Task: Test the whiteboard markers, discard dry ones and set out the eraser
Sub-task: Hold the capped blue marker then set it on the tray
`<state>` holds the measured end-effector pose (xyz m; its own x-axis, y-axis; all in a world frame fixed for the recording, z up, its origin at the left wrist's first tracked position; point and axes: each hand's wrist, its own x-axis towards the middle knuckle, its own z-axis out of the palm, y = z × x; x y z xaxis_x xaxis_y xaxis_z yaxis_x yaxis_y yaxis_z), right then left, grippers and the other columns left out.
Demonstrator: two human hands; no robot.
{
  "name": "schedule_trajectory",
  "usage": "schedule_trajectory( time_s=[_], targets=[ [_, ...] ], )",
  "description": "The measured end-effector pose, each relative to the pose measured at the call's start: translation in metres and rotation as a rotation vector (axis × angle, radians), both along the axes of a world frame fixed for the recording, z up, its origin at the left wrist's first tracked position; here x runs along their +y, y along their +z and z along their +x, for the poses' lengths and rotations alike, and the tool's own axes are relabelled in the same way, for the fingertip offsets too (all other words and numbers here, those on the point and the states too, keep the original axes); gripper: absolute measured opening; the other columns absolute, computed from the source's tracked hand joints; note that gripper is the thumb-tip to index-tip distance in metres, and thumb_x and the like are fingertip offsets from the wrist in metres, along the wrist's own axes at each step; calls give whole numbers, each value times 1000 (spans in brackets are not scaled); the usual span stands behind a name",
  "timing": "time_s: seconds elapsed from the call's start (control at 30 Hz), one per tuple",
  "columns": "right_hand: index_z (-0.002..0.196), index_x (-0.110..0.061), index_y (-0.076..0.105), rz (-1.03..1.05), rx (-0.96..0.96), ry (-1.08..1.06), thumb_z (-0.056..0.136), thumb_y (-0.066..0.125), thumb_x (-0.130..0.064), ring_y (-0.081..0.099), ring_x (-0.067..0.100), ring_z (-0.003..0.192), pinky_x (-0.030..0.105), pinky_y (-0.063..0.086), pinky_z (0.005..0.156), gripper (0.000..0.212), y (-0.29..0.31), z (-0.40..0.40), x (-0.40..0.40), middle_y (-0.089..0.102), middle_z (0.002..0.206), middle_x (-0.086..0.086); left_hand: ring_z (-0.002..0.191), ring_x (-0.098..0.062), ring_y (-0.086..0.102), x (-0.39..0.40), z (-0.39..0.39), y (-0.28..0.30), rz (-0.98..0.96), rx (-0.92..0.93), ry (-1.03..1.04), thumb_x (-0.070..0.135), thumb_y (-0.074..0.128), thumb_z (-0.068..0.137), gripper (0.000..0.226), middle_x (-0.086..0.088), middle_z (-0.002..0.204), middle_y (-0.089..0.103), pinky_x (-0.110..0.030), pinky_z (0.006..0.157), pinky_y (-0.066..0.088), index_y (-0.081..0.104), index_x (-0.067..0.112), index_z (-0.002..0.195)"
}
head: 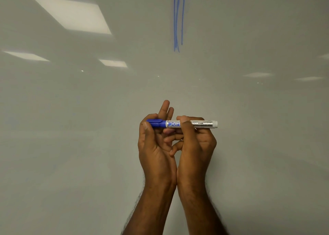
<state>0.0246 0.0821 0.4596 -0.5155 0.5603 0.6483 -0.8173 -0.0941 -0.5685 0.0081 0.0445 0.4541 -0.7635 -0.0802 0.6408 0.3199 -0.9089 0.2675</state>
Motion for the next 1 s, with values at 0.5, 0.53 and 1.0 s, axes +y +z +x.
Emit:
schedule_trajectory(
  time_s=[0.5, 0.53, 1.0],
  targets=[
    [96, -17, 63, -82, 14, 117, 103, 49, -19, 63, 9, 55, 22, 55, 52, 17, 11, 3, 5, 66, 61, -4, 119, -22, 66, 6, 7, 9, -181, -21, 268, 29, 40, 105, 28, -4, 124, 71, -33, 92, 53, 61, 11, 102],
    [96, -17, 63, -89, 23, 120, 103, 49, -20, 63, 10, 55, 23, 55, 53, 16, 11, 2, 6, 66, 61, -3, 118, -22, 66, 7, 7, 9, -192, -20, 279, 30, 41, 103, 28, -4, 123, 72, -38, 98, 51, 61, 11, 102],
    [82, -9, 54, -202, 84, 51, 104, 48, -25, 52, 13, 50, 26, 52, 53, 28, -2, -9, 45, 52, 56, 1, 116, -22, 68, 43, 2, 2, -298, 85, 248, 30, 46, 99, 32, -5, 123, 72, -34, 98, 53, 62, 2, 105]
  ],
)
